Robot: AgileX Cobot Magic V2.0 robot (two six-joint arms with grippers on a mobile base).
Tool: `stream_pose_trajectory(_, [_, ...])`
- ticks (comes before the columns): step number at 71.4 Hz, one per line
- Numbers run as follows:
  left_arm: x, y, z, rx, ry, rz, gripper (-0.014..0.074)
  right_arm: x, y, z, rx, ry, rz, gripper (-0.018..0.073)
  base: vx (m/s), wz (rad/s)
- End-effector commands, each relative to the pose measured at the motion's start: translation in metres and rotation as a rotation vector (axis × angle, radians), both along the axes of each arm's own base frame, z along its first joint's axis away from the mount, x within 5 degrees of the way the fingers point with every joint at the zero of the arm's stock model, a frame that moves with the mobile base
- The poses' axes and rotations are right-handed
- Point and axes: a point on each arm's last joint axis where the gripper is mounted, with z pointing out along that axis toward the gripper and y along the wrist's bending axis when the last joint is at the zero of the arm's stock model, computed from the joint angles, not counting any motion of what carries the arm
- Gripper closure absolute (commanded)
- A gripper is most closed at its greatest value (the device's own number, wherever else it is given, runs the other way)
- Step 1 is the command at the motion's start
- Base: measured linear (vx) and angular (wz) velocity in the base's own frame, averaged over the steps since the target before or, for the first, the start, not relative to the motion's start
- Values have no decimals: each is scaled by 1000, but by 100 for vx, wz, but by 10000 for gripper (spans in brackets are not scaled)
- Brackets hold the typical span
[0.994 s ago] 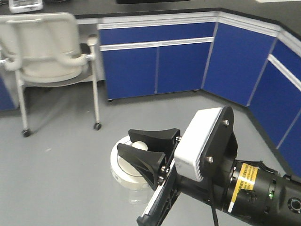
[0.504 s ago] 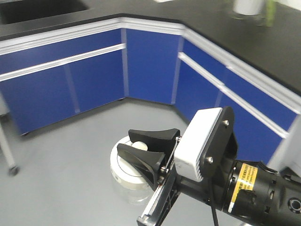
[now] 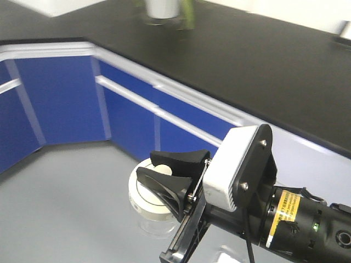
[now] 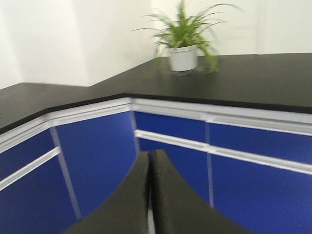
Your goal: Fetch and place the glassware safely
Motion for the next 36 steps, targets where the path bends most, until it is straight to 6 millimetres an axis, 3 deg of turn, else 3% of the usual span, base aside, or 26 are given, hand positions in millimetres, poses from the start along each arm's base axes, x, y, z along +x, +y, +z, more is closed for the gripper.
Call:
stream_pose_trajectory(1, [-1,0,14,-11,-79,-5,603,-4,0,27,132,-84,31,563,21,-72])
stream_pose_trajectory(36, [-1,0,14,-11,-79,-5,603,-4,0,27,132,-84,31,563,21,-81])
